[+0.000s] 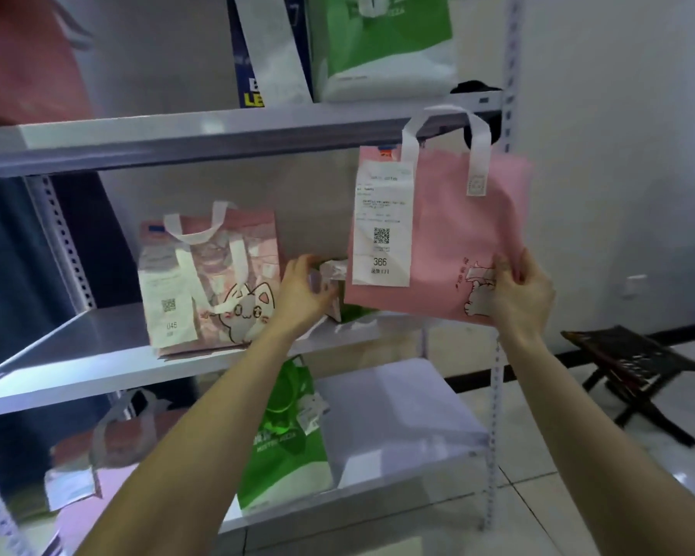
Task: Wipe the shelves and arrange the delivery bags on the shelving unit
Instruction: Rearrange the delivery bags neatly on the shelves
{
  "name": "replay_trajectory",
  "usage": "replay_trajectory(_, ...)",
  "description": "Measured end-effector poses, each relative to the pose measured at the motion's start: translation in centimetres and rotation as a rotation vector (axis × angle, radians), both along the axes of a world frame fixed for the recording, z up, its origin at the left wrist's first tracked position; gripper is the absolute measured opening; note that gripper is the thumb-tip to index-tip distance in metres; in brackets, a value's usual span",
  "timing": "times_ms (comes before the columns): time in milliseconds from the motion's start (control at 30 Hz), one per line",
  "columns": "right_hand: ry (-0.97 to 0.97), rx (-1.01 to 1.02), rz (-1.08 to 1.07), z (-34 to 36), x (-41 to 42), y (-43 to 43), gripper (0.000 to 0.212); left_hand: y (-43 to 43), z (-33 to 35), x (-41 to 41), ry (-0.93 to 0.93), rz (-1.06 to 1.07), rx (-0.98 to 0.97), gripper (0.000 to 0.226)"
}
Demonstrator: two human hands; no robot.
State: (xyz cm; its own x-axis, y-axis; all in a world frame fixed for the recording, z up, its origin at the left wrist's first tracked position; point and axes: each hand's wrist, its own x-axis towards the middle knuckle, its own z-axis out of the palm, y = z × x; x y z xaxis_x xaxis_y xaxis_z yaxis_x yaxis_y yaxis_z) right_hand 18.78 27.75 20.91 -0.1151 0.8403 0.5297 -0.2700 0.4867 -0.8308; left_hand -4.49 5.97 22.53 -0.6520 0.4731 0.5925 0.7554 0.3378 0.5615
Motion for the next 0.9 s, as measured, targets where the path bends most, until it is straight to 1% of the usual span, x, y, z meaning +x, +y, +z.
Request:
replay_trajectory(67, -0.008, -0.018, -0.033, -0.6, 0.6, 1.3, 0.018, 1.0, 0.4, -0.5, -0.049, 0.000, -0.047, 0.082)
replay_trajectory(167, -0.030, -0.025, -0.068, -1.5, 1.2, 3.1, 0.014, 2.2, 0.9, -1.8, -0.124, -0.002, -0.105, 0.103)
replay_trajectory(233, -0.057, -0.017, -0.074, -2.2, 1.3, 3.7, 0.013, 2.8, 1.1, -2.5, -0.159, 0.017, -0.166, 0.111)
replay_trajectory(300, -0.093, -0.006, -0.075, -3.2, 1.2, 4.0, 0.013, 3.3, 1.0, -3.0, -0.196, 0.029, -0.238, 0.111)
replay_trajectory(433, -0.105, -0.017, -0.081, -4.8, 0.7, 4.3, 0.017, 3.7, -0.7, -3.2, -0.152, 0.008, -0.236, 0.083)
replay_trajectory(533, -0.094, -0.043, -0.072, -4.8, 0.7, 4.3, 0.019, 3.5, -1.6, -3.5, -0.014, 0.031, -0.314, 0.080)
replay_trajectory(633, -0.102, -0.032, -0.059, -4.6, 0.8, 4.1, 0.016, 3.7, -1.9, -3.4, 0.135, 0.118, -0.379, 0.076)
replay_trajectory(700, -0.106, -0.033, -0.049, -4.6, 0.8, 4.0, 0.015, 3.9, -2.0, -3.1, 0.254, 0.156, -0.362, 0.059)
replay_trajectory(800, -0.123, -0.039, -0.039, -4.6, 0.4, 3.7, 0.017, 3.7, -2.1, -2.5, 0.442, 0.173, -0.252, 0.019)
replay_trajectory(833, -0.133, -0.035, -0.036, -4.5, 0.2, 3.4, 0.017, 3.6, -1.9, -2.2, 0.481, 0.183, -0.235, 0.013)
replay_trajectory(900, -0.151, -0.029, -0.014, -4.2, -0.5, 2.9, 0.017, 3.1, -1.6, -1.6, 0.535, 0.189, -0.239, 0.014)
